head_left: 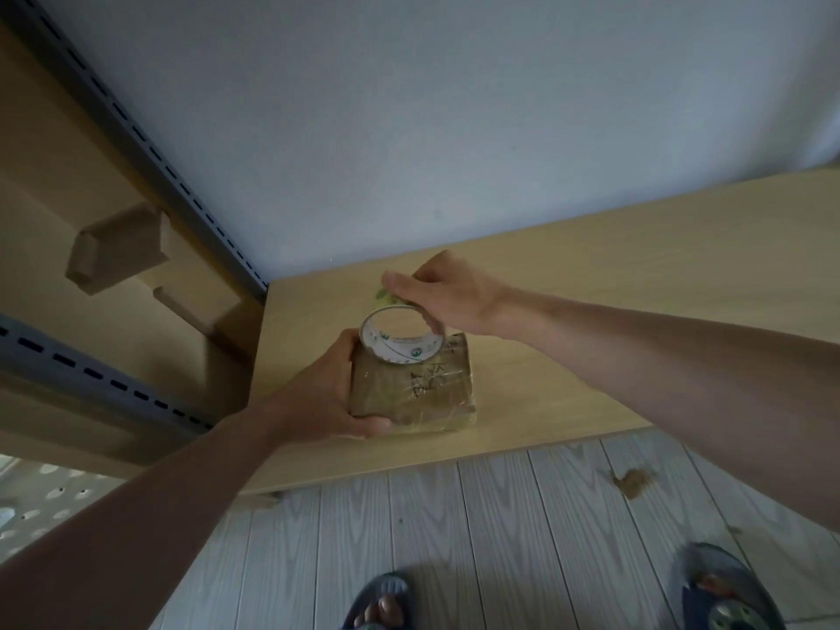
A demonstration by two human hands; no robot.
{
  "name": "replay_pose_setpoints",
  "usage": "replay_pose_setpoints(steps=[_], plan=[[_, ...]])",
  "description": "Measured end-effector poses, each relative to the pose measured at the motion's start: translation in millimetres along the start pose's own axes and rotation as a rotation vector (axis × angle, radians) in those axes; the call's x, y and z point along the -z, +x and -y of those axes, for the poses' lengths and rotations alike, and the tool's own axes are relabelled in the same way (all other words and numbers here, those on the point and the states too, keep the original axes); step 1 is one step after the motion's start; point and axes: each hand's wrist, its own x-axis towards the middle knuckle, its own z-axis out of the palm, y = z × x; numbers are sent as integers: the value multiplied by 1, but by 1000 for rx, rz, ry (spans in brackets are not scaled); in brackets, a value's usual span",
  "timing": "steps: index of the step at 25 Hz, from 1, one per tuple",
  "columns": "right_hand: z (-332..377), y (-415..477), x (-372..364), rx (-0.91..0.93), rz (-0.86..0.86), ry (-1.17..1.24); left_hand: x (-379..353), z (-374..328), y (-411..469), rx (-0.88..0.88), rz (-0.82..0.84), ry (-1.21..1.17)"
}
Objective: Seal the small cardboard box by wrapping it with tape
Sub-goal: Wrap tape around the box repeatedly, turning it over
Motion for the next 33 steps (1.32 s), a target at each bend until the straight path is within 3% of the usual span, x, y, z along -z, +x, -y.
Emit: replay_pose_setpoints(steps=[5,14,22,27,33], plan=[[14,-3,19,119,-79,-525,-9,15,-2,5,-10,78],[-60,-37,40,22,-63,-817,-8,16,2,40,-14,108],[-87,-44,21,-49,-90,-774,-7,9,-1,70,30,170],[-90,-45,18,-91,-145,-722,6,-28,2,91,141,829],[-90,-51,16,-136,-169,-651,-36,-92,45,-44,161,720]])
